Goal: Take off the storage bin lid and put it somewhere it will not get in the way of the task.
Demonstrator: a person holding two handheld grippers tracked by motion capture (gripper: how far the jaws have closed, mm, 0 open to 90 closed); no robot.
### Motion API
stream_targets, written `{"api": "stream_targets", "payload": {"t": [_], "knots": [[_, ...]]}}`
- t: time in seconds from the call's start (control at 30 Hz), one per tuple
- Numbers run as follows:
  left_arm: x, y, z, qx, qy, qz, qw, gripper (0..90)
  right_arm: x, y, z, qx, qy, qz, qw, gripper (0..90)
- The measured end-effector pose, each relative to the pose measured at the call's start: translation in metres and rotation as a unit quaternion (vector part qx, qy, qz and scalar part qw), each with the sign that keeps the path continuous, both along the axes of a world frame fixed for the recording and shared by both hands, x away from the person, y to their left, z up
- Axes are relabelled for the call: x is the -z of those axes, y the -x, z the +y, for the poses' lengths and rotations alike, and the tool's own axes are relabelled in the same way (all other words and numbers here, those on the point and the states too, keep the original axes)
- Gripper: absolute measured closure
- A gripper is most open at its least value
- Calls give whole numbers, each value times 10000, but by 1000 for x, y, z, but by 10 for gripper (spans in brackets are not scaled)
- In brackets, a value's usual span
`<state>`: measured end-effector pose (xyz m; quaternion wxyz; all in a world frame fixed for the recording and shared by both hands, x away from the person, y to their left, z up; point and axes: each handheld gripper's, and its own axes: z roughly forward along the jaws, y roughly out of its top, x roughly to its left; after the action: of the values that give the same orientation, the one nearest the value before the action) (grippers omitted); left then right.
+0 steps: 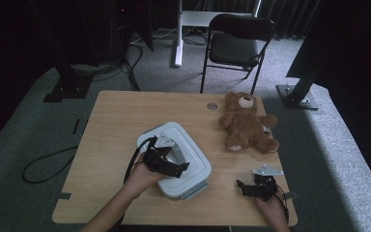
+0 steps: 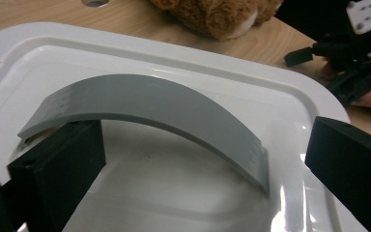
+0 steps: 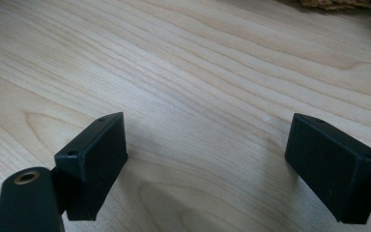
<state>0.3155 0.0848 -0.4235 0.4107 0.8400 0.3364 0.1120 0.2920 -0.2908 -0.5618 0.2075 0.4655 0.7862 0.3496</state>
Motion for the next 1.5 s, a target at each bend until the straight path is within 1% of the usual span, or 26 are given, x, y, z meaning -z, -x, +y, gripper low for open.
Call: {"api": "stream_targets", "payload": {"t": [0.07, 0.13, 0.17, 0.2, 0.27, 0.3, 0.33, 0.4, 0.43, 0.47, 0.5, 0.67, 0.8, 0.9, 1.0, 1.07, 1.17, 1.2, 1.37, 1.4, 1.43, 1.47, 1.5], "knots": [[1, -2, -1, -81, 22, 64, 9999, 61, 0, 0, 0, 4, -2, 1, 10000, 140], [2, -4, -2, -130, 31, 85, 9999, 62, 0, 0, 0, 6, -1, 0, 10000, 141], [2, -4, -2, -130, 31, 85, 9999, 82, 0, 0, 0, 6, -1, 0, 10000, 141], [3, -6, -3, -150, 66, 128, 9998, 82, 0, 0, 0, 5, -3, -1, 10000, 141], [4, -6, -4, -120, 67, 170, 9998, 90, 0, 0, 0, 6, -4, 0, 10000, 141], [4, -4, -4, -57, 62, 128, 9999, 130, 0, 0, 0, 7, -5, 1, 10000, 141], [4, -4, -5, -63, 65, 123, 9999, 163, 0, 0, 0, 27, -8, 3, 10000, 141], [4, -2, -8, -102, 15, 86, 9999, 164, 0, 0, 0, 60, -9, 2, 10000, 142], [4, -2, -9, -116, -35, 32, 9999, 166, 0, 0, 0, 62, -7, 5, 10000, 142], [4, -1, -9, -120, -35, -5, 9999, 213, 0, 0, 0, 64, -6, 6, 10000, 142], [4, -1, -9, -139, 36, 1, 9999, 262, 0, 0, 0, 65, -9, 2, 10000, 142], [5, -1, -7, -94, 139, -17, 9999, 398, 0, 0, 0, 74, -10, -2, 10000, 145], [7, 0, -5, -57, 325, 22, 9995, 464, 0, 0, -1, 74, -8, -6, 10000, 145], [8, 0, -3, -31, 492, 112, 9987, 505, 0, 0, 0, 79, -12, 2, 10000, 145], [9, 0, -2, -14, 591, 178, 9981, 540, 0, 0, 0, 81, -13, 5, 10000, 145], [9, 0, -1, -4, 614, 196, 9979, 551, 0, 0, 0, 83, -13, 4, 10000, 145], [7, 1, -1, 15, 608, 171, 9980, 560, 0, 0, 0, 85, -14, 4, 10000, 145], [5, 2, 0, 118, 629, 128, 9979, 572, 0, 0, -1, 86, -13, 3, 10000, 145], [0, 6, 0, 219, 674, 55, 9975, 620, 0, 0, -1, 81, -7, -7, 10000, 145], [-4, 9, 1, 291, 676, -15, 9973, 633, 0, 0, -1, 83, -9, -7, 10000, 145], [-4, 9, 1, 291, 676, -15, 9973, 652, 0, 0, -1, 86, -10, 0, 10000, 145], [-9, 13, 1, 312, 718, -96, 9969, 665, 0, 0, 0, 89, -15, 7, 10000, 145], [-12, 14, 2, 362, 747, -107, 9965, 676, 0, 0, -1, 85, -10, 6, 10000, 145]]}}
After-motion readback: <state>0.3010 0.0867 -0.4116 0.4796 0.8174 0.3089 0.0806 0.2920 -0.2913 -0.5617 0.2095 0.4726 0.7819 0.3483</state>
